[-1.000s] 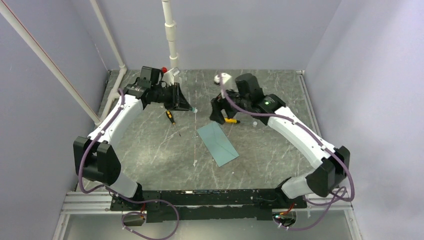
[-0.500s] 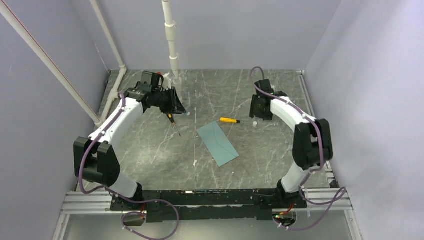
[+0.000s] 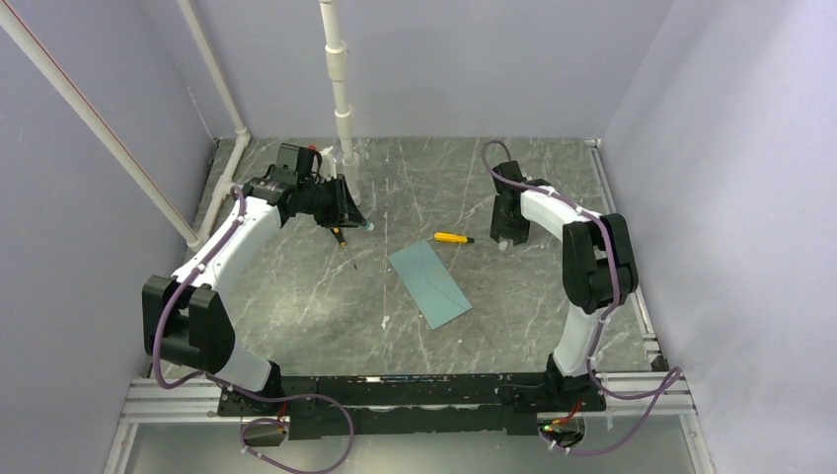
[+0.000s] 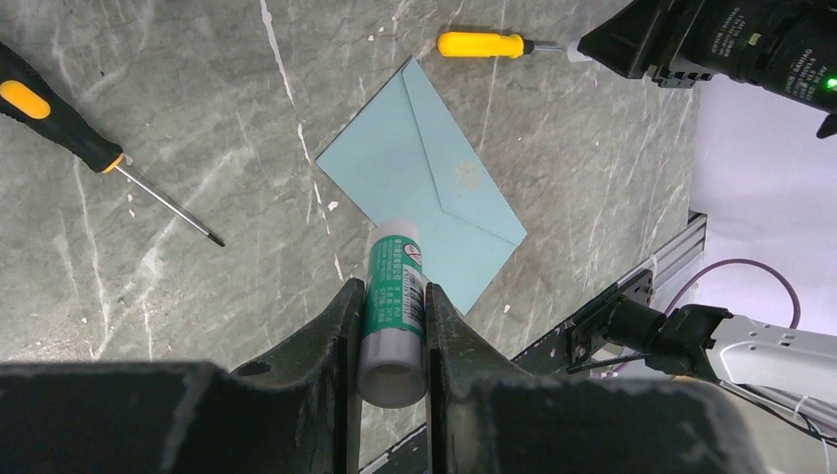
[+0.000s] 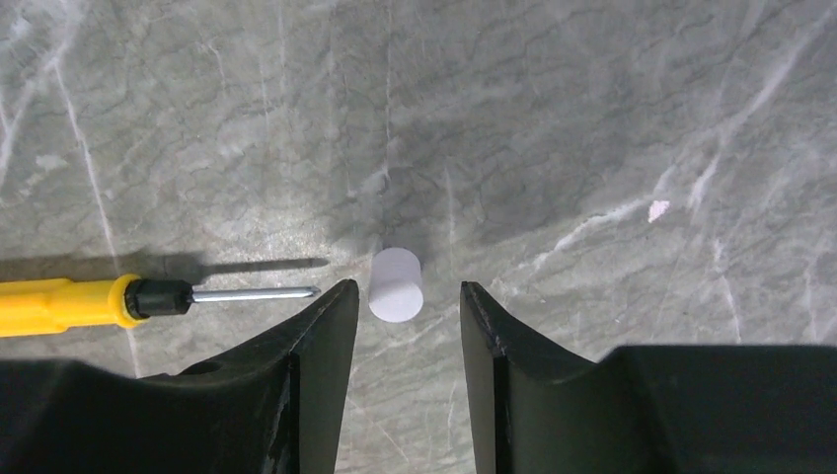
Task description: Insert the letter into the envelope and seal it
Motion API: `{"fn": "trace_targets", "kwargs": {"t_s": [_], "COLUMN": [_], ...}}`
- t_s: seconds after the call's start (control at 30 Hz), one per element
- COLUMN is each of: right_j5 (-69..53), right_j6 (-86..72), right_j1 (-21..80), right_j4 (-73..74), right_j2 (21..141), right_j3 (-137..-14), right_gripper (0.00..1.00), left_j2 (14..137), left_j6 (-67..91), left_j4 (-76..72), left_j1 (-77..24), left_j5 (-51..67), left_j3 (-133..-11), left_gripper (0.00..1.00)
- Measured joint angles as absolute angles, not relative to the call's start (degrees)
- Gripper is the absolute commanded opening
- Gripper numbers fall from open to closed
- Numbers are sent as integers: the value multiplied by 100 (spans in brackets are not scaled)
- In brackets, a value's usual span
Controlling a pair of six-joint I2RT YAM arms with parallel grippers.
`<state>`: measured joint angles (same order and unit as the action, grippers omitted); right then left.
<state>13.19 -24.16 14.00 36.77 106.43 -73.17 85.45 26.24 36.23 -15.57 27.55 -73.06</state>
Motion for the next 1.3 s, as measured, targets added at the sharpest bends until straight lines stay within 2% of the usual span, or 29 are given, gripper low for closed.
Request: {"fn": "trace_targets", "kwargs": {"t_s": [0.1,0.23,0.43,0.5,0.73,0.87,1.07,1.17,1.3], "right_j5": [1278,1155,972,891,729,3,-2602,-3531,-4261], "right_j6": [-2418,-2423,-2451,-2482,-2552,-2558,-3249,-3835,-4228], "right_j1": [1400,1378,1326,1295,1262,1251,1282,1424,1695], "right_j4": [3664,3651,3671,3671,3771,3553,1234,27,-773], "right_j2": [10812,10947,10973,10973,10676,9736,8044,7762,7830], "right_j3": [-7367,-7397,-7498,-7533,-7581,-7575,-6938,-6593,-6576], "right_gripper": [44,35,10,6,1,0,0,0,0], "left_j2": [8532,8532,8532,8532,8532,8532,8530,8521,8512], "left_j6": [2624,2624,2624,2624,2674,2875,3247,3533,3872], "left_j4": [3625,3623,3625,3625,3446,3155,2506,2045,1339], "left_j1": [-1557,-1557,-1557,-1557,-1557,-1557,-1557,-1557,-1557], "left_j5": [2755,2755,2755,2757,3083,3614,4499,4950,5516], "left_j3": [-7297,-7297,-7297,-7297,-7297,-7328,-7566,-7583,-7559], "left_gripper": [2,2,2,2,3,2,2,3,2]}}
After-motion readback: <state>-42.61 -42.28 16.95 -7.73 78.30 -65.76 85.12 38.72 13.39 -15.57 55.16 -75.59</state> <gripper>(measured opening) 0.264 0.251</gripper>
